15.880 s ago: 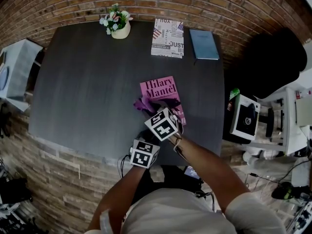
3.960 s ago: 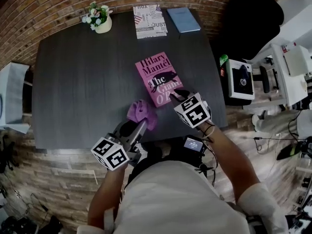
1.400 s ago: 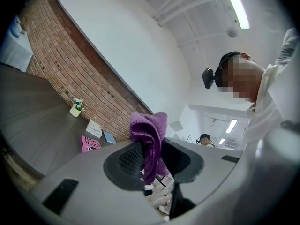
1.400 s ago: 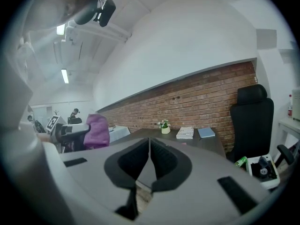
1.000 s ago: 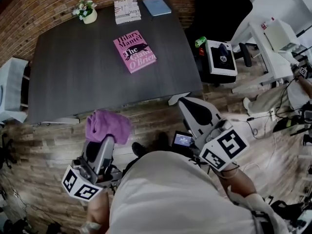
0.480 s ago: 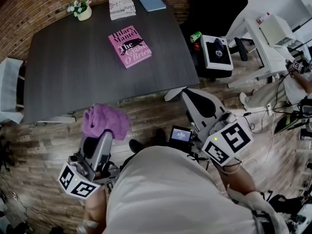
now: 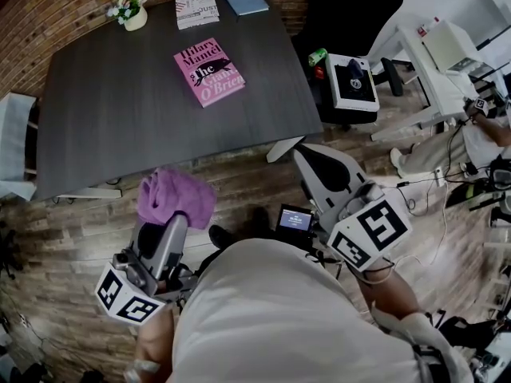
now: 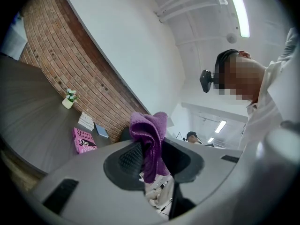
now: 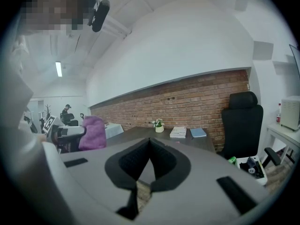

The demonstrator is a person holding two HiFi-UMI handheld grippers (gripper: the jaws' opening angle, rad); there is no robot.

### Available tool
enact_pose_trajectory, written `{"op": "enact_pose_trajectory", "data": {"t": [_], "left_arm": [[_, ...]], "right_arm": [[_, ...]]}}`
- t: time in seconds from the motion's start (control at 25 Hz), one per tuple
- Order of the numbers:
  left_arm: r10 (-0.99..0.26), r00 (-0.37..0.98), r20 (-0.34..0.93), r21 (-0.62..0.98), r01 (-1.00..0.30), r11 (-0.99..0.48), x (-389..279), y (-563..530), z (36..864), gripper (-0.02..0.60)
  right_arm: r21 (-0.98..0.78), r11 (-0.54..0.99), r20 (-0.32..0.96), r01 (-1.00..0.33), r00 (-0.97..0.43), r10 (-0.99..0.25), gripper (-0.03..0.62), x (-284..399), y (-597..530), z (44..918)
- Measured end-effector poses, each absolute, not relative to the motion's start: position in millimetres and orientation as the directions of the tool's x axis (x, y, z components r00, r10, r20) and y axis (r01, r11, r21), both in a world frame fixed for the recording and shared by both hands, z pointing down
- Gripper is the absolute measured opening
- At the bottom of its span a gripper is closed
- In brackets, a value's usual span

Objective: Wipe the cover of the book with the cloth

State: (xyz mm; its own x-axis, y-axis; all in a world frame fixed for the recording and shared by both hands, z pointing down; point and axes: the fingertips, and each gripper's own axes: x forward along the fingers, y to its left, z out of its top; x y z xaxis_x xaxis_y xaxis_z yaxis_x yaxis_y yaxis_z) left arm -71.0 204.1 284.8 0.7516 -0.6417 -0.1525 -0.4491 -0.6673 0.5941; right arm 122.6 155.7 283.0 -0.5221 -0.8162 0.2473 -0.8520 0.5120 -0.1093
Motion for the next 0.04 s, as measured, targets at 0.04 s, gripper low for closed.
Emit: {"op": "enact_pose_trajectory", "data": {"t": [0.04], "left_arm": [[-0.641,0.753,-0.151,0.594,-0.449,-0.668,-70.4,205.4,285.2,0.115]], "right_arm": [[-0.107,0.513,0.248,-0.852,-0.523,-0.816,0.012,122.0,156.7,283.2]]}}
